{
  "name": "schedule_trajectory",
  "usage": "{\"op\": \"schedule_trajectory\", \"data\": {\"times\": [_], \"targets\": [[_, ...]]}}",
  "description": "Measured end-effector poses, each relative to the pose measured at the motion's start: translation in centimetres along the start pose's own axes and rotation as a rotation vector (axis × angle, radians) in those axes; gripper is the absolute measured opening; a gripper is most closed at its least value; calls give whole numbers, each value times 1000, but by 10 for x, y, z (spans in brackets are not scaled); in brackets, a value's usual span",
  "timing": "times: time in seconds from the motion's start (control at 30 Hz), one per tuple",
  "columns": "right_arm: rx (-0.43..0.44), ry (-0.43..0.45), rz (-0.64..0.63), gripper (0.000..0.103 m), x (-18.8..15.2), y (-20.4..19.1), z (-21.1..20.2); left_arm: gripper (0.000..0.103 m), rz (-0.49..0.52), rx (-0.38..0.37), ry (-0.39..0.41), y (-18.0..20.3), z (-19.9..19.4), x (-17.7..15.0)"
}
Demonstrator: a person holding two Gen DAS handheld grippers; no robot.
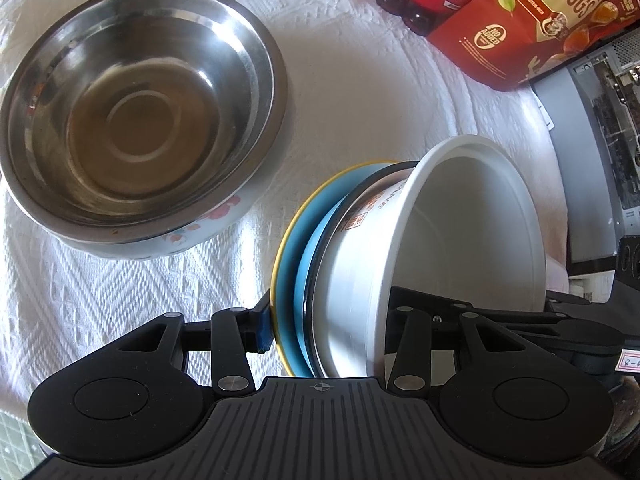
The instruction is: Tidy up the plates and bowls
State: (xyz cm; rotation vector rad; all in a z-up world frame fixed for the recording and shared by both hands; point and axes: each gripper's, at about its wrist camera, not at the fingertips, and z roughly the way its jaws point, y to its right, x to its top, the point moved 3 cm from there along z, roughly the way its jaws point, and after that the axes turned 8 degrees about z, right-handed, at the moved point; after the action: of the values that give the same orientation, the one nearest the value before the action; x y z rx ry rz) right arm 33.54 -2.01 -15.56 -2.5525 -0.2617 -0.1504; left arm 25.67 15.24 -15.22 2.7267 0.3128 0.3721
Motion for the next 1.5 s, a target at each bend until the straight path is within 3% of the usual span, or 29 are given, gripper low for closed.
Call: {"op": "schedule_trajectory", "data": {"times": [0.33,0.57,1.03,1.33,1.5], "targets": [[11,-5,-5,61,-1,1,0,48,-45,-13,-10,-5,2,2],[24,-7,12,62,-2,2,0,51,-52,-53,37,-10,5,0],[45,-39,57,62,-6,2,-8,51,-1,-25,49,4,-6,0],[36,-2,62,62,3,-17,-35,51,35,-37,79,10,-42,21],[48,18,20,64,26,-57,-51,52,68,-8,124,-8,-83,50]]}}
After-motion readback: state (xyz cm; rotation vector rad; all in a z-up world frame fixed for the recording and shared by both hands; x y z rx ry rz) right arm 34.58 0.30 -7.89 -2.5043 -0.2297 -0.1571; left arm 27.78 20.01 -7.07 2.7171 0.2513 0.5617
